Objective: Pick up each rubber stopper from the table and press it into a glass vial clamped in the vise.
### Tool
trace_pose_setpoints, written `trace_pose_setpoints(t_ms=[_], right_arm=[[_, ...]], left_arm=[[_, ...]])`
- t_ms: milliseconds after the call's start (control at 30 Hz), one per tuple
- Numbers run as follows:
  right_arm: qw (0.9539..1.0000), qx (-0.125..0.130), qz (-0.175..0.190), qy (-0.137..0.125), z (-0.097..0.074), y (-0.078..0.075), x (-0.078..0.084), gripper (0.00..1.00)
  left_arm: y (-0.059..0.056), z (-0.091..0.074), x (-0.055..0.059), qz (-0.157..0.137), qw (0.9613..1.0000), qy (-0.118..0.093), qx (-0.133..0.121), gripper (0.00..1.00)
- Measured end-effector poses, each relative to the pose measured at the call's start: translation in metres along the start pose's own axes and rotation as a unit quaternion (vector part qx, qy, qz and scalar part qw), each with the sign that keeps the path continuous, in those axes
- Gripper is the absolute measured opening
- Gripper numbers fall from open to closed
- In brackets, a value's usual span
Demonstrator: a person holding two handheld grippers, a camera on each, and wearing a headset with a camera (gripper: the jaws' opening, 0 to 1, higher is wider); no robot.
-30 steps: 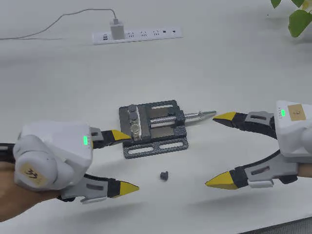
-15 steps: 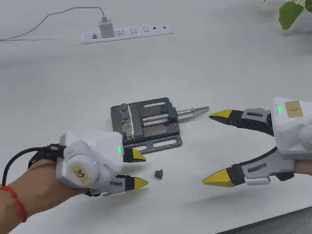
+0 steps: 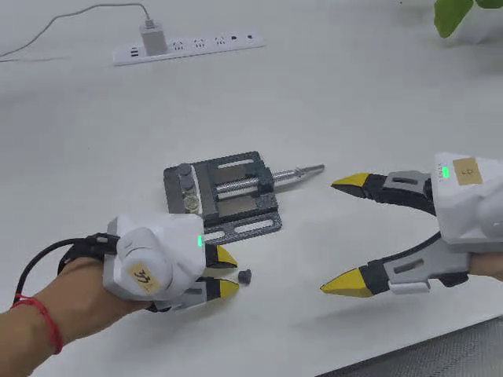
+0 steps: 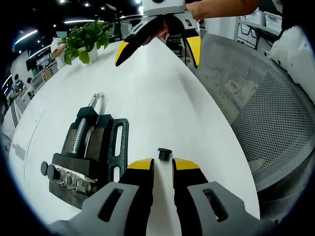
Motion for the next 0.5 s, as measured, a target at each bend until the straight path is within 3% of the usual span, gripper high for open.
trace_pose_setpoints(t_ms=[500], right_arm=[[1.0,0.002,0.003,0.0,-0.0007,-0.0048,0.0024,0.81]], left_arm=[[-0.0015,0.0083,0.0001,0.01,0.9999,0.006,0.011,0.06]])
Point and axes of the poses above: the centre of the closed fingertips' face, and the gripper's own axes: z roughly forward along the fingers, y roughly to its left, x roughly out of its underside, the point moved 1 cm from there along -z, roughly backward along the fingers, and after that the axes turned 6 degrees about -z, right-handed, at the moved point
